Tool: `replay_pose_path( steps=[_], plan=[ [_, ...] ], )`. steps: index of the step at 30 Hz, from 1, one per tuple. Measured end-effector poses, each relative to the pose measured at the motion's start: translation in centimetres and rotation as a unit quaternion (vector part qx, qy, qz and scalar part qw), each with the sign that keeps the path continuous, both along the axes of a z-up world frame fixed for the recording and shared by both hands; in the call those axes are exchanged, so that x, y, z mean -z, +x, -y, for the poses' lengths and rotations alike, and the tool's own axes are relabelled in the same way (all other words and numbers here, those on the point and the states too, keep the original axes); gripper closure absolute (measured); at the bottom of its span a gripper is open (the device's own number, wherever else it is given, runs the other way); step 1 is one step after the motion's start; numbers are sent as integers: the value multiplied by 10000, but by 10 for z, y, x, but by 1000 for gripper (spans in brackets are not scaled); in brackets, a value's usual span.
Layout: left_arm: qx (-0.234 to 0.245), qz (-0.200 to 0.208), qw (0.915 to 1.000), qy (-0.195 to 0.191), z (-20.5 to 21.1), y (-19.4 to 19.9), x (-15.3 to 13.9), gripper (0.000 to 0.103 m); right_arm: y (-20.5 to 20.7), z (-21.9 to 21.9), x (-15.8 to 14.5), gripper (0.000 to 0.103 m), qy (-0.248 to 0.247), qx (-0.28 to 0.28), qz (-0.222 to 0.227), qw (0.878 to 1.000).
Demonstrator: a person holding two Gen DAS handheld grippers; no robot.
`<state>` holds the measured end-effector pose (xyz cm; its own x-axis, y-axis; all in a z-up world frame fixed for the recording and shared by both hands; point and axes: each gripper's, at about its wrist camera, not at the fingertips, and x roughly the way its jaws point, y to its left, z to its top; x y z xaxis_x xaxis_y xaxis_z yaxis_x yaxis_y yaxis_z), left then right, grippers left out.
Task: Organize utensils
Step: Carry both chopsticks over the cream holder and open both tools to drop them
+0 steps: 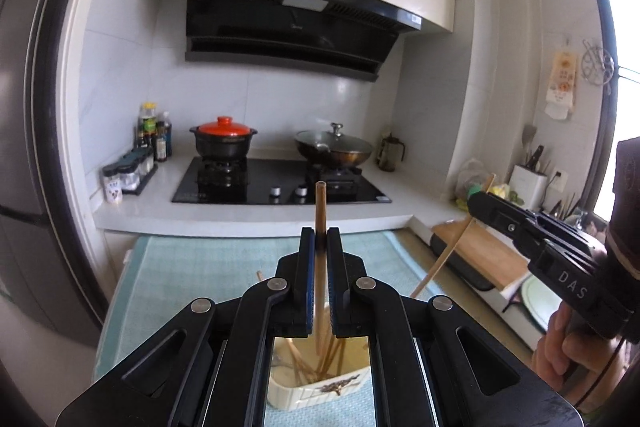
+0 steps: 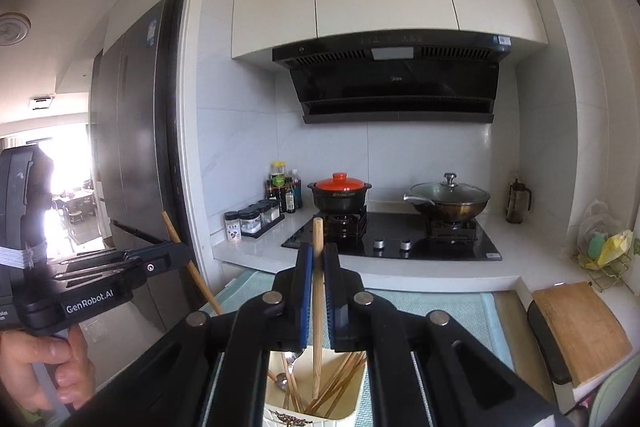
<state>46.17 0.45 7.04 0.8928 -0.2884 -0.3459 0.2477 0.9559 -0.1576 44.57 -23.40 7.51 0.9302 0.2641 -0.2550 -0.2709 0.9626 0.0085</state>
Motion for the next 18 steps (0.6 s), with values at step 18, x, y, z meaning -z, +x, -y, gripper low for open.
replay_pose_path(
  steps=[18],
  plan=[
    [-157,-1520,9881,-164,-1,96,93,69,146,0,127,96,349,-137,-2453,9687]
  ],
)
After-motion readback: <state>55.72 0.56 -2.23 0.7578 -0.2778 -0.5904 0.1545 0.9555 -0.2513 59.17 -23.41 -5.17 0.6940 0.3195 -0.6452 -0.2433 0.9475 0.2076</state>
